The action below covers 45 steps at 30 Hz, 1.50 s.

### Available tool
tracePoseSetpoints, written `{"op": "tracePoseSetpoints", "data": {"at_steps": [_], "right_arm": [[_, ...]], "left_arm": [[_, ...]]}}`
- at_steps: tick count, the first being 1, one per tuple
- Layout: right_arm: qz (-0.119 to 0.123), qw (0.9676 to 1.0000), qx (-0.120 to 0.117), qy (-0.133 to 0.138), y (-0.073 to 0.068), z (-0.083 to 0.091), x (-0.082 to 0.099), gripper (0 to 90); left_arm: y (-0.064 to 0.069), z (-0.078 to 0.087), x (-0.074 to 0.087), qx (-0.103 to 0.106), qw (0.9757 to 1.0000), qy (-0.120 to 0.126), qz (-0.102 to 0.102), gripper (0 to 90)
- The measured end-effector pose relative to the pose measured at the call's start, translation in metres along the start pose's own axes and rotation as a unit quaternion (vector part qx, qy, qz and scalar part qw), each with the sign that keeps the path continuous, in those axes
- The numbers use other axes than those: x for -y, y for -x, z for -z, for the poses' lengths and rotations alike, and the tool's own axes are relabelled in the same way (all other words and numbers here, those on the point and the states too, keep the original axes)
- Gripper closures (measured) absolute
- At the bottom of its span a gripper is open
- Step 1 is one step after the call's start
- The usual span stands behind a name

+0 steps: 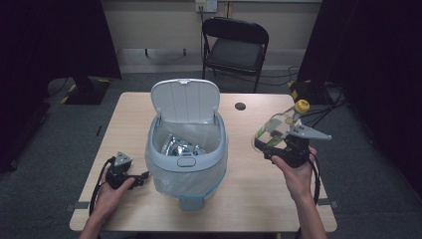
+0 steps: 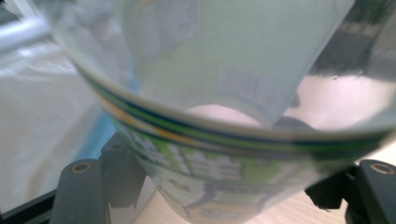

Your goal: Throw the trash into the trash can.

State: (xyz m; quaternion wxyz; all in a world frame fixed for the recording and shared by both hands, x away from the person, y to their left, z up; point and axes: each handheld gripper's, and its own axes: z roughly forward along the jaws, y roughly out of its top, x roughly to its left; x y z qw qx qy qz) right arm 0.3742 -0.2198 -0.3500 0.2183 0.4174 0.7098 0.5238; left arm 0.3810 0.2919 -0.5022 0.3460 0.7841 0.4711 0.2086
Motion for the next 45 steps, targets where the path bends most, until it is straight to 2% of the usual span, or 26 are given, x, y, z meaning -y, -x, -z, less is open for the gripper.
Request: {"op": "tracePoseSetpoints", "data": {"at_steps": [10, 13, 20, 33, 43, 45], "right_arm": [[0.026, 0.9991, -0.017, 0.028, -0.015, 0.011, -0.023, 27.2], [0.027, 0.9987, -0.016, 0.039, -0.018, 0.013, -0.029, 27.2], [0.028, 0.997, -0.031, 0.065, -0.024, 0.019, -0.048, 27.2], [0.047, 0.99, -0.083, 0.104, -0.052, 0.019, -0.089, 27.2], [0.061, 0.9831, -0.125, 0.12, -0.073, 0.011, -0.111, 27.2], [0.065, 0.9827, -0.128, 0.117, -0.077, 0.009, -0.114, 27.2]], "left_arm": [[0.0, 0.0, 0.0, 0.0, 1.0, 0.0, 0.0, 14.5], [0.0, 0.0, 0.0, 0.0, 1.0, 0.0, 0.0, 14.5], [0.0, 0.0, 0.0, 0.0, 1.0, 0.0, 0.0, 14.5], [0.0, 0.0, 0.0, -0.001, 1.0, 0.0, 0.0, 14.5], [0.0, 0.0, 0.0, 0.0, 1.0, 0.0, 0.0, 14.5], [0.0, 0.0, 0.0, 0.0, 1.0, 0.0, 0.0, 14.5]]}}
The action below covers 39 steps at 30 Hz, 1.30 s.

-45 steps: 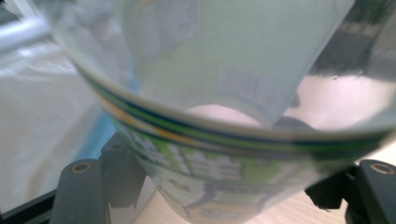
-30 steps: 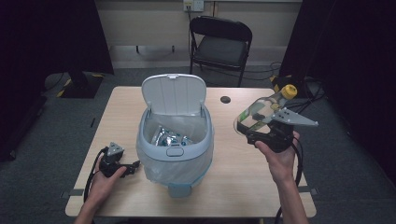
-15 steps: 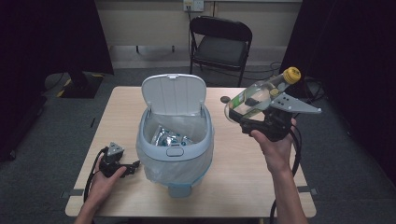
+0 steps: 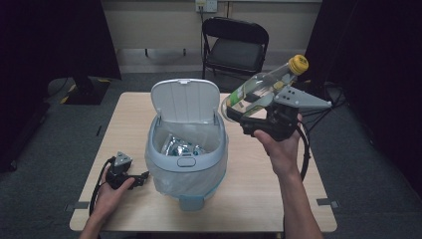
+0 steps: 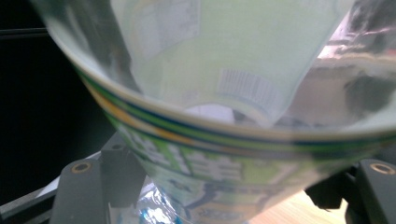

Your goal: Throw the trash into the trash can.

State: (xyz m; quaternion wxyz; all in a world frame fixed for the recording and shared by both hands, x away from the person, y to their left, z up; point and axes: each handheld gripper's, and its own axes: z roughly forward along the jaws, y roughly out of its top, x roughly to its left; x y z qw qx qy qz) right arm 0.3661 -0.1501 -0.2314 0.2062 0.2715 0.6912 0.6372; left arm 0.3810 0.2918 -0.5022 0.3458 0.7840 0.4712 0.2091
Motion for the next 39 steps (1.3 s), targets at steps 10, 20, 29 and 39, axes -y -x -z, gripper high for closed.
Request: {"op": "tracePoseSetpoints", "data": {"at_steps": [10, 20, 29, 39], "right_arm": [[0.002, 0.9995, -0.031, -0.01, -0.009, -0.02, -0.008, 27.2], [0.013, 0.9975, -0.068, -0.018, -0.022, -0.04, -0.013, 27.1], [0.013, 0.9949, -0.093, -0.037, -0.03, -0.057, -0.007, 27.1], [0.013, 0.9923, -0.105, -0.065, -0.034, -0.074, 0.001, 27.0]], "left_arm": [[0.0, 0.0, 0.0, 0.0, 1.0, 0.0, 0.0, 14.5], [0.0, 0.0, 0.0, 0.0, 1.0, 0.0, 0.0, 14.5], [0.0, 0.0, 0.0, 0.0, 1.0, 0.0, 0.0, 14.5], [0.0, 0.0, 0.0, 0.0, 1.0, 0.0, 0.0, 14.5]]}}
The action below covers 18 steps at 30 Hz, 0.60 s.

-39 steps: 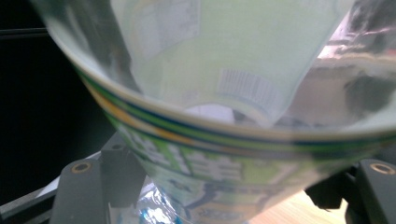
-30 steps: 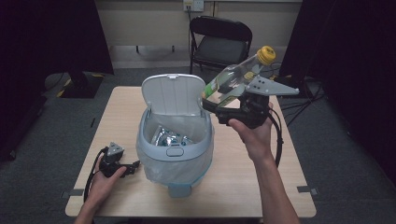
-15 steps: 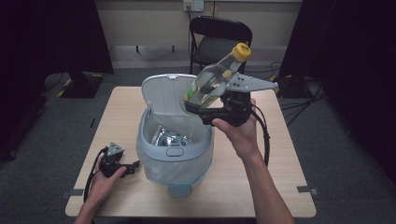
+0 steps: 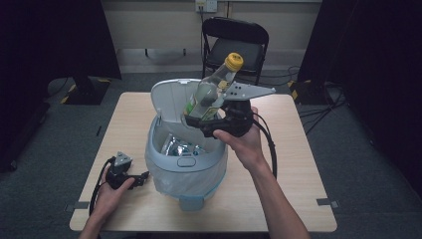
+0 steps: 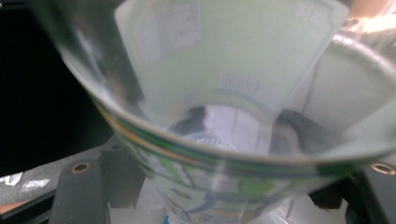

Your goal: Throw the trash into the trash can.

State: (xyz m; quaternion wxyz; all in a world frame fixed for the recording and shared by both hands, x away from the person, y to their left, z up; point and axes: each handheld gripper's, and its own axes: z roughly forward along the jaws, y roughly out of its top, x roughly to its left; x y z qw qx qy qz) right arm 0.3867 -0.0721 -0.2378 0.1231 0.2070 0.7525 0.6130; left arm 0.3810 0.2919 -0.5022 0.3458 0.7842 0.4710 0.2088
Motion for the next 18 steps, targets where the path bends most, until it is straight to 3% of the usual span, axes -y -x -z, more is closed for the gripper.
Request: {"op": "tracePoseSetpoints", "data": {"at_steps": [9, 18], "right_arm": [[-0.004, 0.9995, -0.005, -0.029, 0.002, -0.015, 0.004, 26.9], [-0.009, 0.9989, 0.007, -0.044, 0.007, -0.02, 0.009, 26.5]], "left_arm": [[0.0, 0.0, 0.0, 0.0, 1.0, 0.0, 0.0, 14.5], [0.0, 0.0, 0.0, 0.0, 1.0, 0.0, 0.0, 14.5]]}}
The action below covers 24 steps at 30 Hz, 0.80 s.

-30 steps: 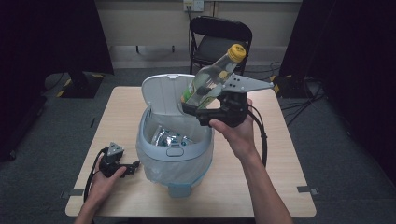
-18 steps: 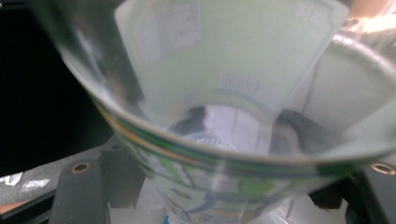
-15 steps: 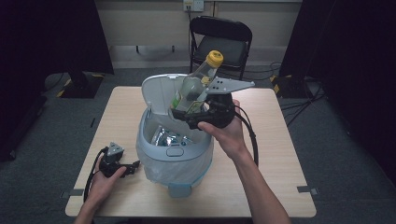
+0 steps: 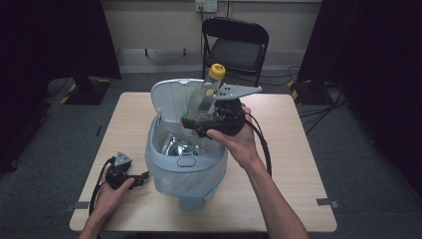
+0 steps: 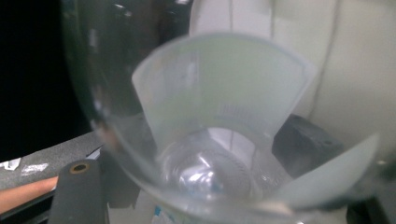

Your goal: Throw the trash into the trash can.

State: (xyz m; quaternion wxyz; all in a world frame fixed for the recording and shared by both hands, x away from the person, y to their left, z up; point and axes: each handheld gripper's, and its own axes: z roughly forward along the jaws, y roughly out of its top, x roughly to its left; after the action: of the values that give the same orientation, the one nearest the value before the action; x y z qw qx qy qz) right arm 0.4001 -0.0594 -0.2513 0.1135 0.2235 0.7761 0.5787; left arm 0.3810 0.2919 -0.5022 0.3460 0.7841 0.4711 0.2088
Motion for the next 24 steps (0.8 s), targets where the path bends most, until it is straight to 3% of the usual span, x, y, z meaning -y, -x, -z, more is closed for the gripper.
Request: {"op": "tracePoseSetpoints", "data": {"at_steps": [14, 24], "right_arm": [[0.003, 0.9996, 0.012, -0.026, 0.002, -0.007, 0.004, 26.5], [0.001, 0.9991, 0.007, -0.043, 0.001, -0.011, 0.007, 27.0]], "left_arm": [[0.0, 0.0, 0.0, 0.0, 1.0, 0.0, 0.0, 14.5], [0.0, 0.0, 0.0, 0.0, 1.0, 0.0, 0.0, 14.5]]}}
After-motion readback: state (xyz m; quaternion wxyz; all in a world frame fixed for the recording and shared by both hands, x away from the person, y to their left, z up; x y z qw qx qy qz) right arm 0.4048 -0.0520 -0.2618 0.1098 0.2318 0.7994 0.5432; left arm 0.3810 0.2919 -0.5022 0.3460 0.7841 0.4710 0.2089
